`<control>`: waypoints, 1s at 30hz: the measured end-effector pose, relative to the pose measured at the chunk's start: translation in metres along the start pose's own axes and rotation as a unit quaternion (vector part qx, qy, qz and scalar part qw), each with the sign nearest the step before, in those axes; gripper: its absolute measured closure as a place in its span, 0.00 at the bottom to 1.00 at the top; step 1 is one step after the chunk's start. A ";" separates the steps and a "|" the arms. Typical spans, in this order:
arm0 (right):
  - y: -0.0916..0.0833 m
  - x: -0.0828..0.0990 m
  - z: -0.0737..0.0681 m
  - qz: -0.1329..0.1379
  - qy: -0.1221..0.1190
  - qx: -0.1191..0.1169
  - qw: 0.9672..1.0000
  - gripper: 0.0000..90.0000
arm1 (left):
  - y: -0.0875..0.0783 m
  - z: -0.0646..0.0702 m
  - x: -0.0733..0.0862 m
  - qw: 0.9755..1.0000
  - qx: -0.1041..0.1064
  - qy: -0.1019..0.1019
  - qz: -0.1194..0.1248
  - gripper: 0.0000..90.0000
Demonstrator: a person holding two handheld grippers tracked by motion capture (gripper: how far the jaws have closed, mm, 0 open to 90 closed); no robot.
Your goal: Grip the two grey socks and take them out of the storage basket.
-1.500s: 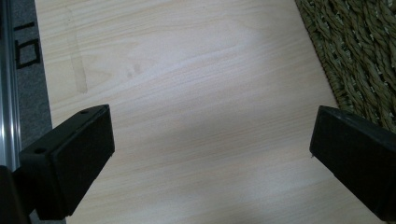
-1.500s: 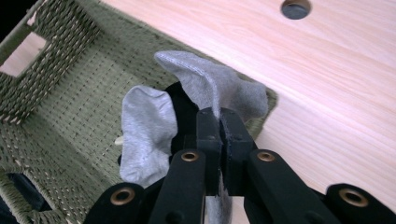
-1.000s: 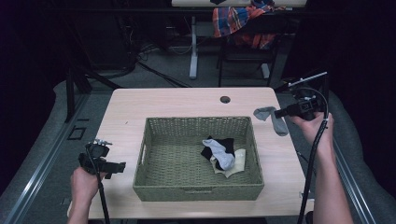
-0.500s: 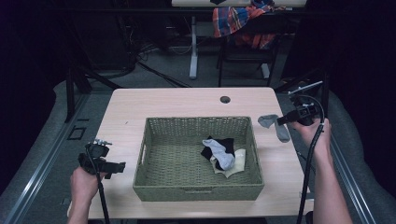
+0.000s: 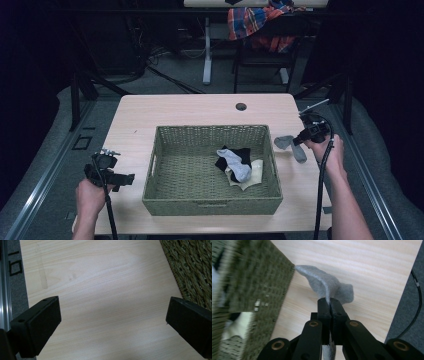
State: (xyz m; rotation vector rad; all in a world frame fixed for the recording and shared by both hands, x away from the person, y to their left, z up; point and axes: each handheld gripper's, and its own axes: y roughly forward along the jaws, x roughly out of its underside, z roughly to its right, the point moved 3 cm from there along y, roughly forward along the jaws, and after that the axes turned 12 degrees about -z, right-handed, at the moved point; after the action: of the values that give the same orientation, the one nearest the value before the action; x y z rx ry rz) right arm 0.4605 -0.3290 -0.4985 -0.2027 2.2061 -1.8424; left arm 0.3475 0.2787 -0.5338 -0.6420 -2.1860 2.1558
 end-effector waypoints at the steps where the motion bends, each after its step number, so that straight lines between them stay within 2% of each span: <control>1: 0.000 0.000 0.000 0.000 0.000 0.000 1.000 0.98 | 0.000 0.000 0.000 1.000 0.000 0.000 0.000 0.00; 2: 0.006 0.000 0.002 -0.006 0.005 0.002 1.000 0.98 | 0.000 0.000 0.000 1.000 0.000 0.001 0.000 0.00; 3: 0.008 0.000 0.003 -0.015 0.000 0.002 1.000 0.98 | 0.000 0.000 0.000 1.000 0.000 0.003 -0.002 0.00; 7: 0.013 0.000 0.004 -0.021 0.005 -0.001 1.000 0.96 | -0.001 0.000 0.000 1.000 -0.002 0.000 0.001 0.00; 8: 0.012 0.001 0.004 -0.020 0.006 -0.011 1.000 0.89 | -0.001 -0.001 0.001 1.000 -0.003 -0.001 0.003 0.00; 9: 0.012 0.001 0.004 -0.020 0.006 -0.011 1.000 0.89 | -0.001 -0.001 0.001 1.000 -0.003 -0.001 0.003 0.00; 10: 0.007 0.001 0.004 -0.019 0.006 -0.005 1.000 0.75 | -0.001 -0.001 0.001 1.000 -0.002 -0.002 0.002 0.00; 11: 0.007 0.001 0.004 -0.019 0.006 -0.005 1.000 0.75 | -0.001 -0.001 0.001 1.000 -0.002 -0.002 0.002 0.00; 12: -0.001 0.002 0.002 -0.004 0.008 -0.006 1.000 0.61 | -0.001 -0.001 0.001 1.000 -0.002 -0.002 0.002 0.00; 13: -0.001 0.002 0.002 -0.004 0.008 -0.006 1.000 0.61 | -0.001 -0.001 0.001 1.000 -0.002 -0.002 0.002 0.00; 14: -0.005 0.002 0.002 0.007 0.007 -0.012 1.000 0.57 | -0.001 -0.001 0.000 1.000 -0.002 -0.001 0.002 0.00; 16: -0.018 0.004 -0.004 0.027 -0.005 -0.023 0.999 0.41 | -0.001 -0.001 0.001 1.000 -0.002 0.000 0.002 0.00; 17: -0.018 0.004 -0.004 0.027 -0.005 -0.023 0.999 0.41 | -0.001 -0.001 0.001 1.000 -0.002 0.000 0.002 0.00; 18: -0.028 0.005 -0.010 0.040 -0.017 -0.023 0.999 0.28 | -0.001 -0.001 0.001 1.000 -0.001 -0.002 0.002 0.00; 19: -0.028 0.005 -0.010 0.040 -0.017 -0.023 0.999 0.28 | -0.001 -0.001 0.001 1.000 -0.001 -0.002 0.002 0.00; 21: -0.041 0.004 -0.023 0.053 -0.034 -0.018 0.998 0.18 | -0.001 0.000 0.000 1.000 0.000 0.001 0.002 0.00; 25: -0.054 0.004 -0.045 0.069 -0.064 -0.019 0.995 0.14 | -0.001 0.000 0.000 1.000 0.000 -0.001 0.002 0.00; 26: -0.054 0.004 -0.045 0.069 -0.064 -0.019 0.995 0.14 | -0.001 0.000 0.000 1.000 0.000 -0.001 0.002 0.00; 29: -0.061 0.003 -0.059 0.074 -0.082 -0.026 0.994 0.06 | -0.001 -0.001 0.000 1.000 0.000 -0.001 0.002 0.00; 30: -0.064 0.003 -0.067 0.073 -0.096 -0.028 0.992 0.02 | -0.001 0.000 0.000 1.000 -0.001 0.000 0.002 0.00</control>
State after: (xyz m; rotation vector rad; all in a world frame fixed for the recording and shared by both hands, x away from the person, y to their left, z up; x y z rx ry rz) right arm 0.4349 -0.2779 -0.4254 -0.2135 2.0827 -1.6147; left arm 0.3473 0.2788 -0.5332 -0.6476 -2.1902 2.1564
